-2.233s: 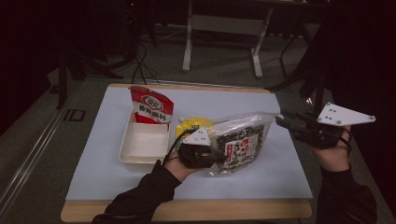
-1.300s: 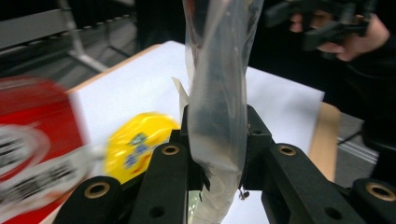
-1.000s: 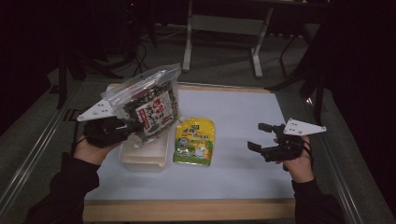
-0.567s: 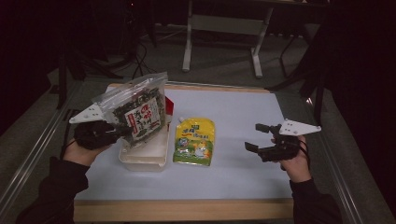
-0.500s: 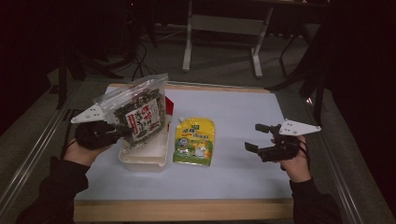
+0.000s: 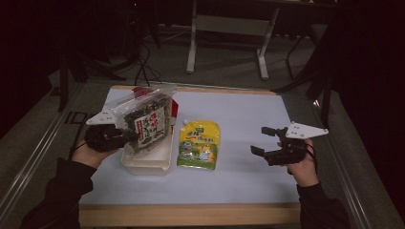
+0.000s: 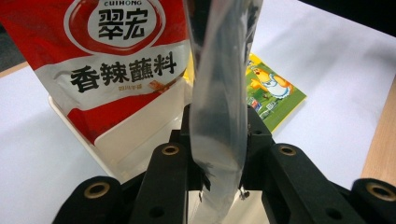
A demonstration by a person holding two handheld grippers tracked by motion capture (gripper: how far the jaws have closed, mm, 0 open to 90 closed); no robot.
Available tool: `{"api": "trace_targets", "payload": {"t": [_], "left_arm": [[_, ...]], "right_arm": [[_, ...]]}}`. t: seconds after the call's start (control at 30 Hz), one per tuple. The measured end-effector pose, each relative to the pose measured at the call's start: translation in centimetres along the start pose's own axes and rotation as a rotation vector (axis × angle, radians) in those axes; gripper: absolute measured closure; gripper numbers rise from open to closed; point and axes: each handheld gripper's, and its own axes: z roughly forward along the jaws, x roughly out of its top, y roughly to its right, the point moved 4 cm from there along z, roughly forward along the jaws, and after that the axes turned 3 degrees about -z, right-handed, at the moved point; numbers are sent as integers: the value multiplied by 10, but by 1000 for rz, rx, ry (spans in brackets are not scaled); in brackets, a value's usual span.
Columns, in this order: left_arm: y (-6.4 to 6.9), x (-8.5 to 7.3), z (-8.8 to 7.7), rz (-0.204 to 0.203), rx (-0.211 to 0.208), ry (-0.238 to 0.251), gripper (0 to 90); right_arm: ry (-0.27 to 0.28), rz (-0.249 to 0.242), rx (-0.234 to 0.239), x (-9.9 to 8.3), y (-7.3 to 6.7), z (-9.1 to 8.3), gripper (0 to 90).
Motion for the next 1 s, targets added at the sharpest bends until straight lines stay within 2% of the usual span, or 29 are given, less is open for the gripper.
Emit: {"api": "trace_targets", "payload": {"t": [0.13, 0.4, 0.53, 0.57, 0.63, 0.73, 0.8, 0.83, 0.87, 1.0], "left_arm": [[-4, -5, 3, -8, -5, 19, 777], [-4, -8, 9, -9, -7, 24, 777], [-3, -19, 23, 15, 3, -21, 778], [-4, -23, 24, -8, -4, 5, 778], [-8, -31, 22, -35, -5, 26, 778], [-12, -41, 22, -64, -10, 59, 776], [-12, -41, 22, -64, -10, 59, 775], [-17, -46, 22, -101, -10, 81, 769], [-19, -47, 22, -109, -10, 89, 767], [-24, -49, 23, -149, 33, 102, 723]], "right_arm": [[-2, 0, 2, -1, 0, 0, 143], [-7, 2, 9, -2, -1, 2, 144], [-5, 2, 13, -3, -2, 2, 143], [-6, 0, 12, -3, -2, 2, 143], [-9, 0, 13, -5, -2, 1, 143], [-17, -1, 9, -7, -2, 1, 143], [-18, -1, 10, -7, -1, 1, 143], [-14, -2, 11, -7, -2, 0, 143], [-12, -5, 12, -7, -2, 0, 143], [-5, -12, 10, -7, -2, -1, 149]]}}
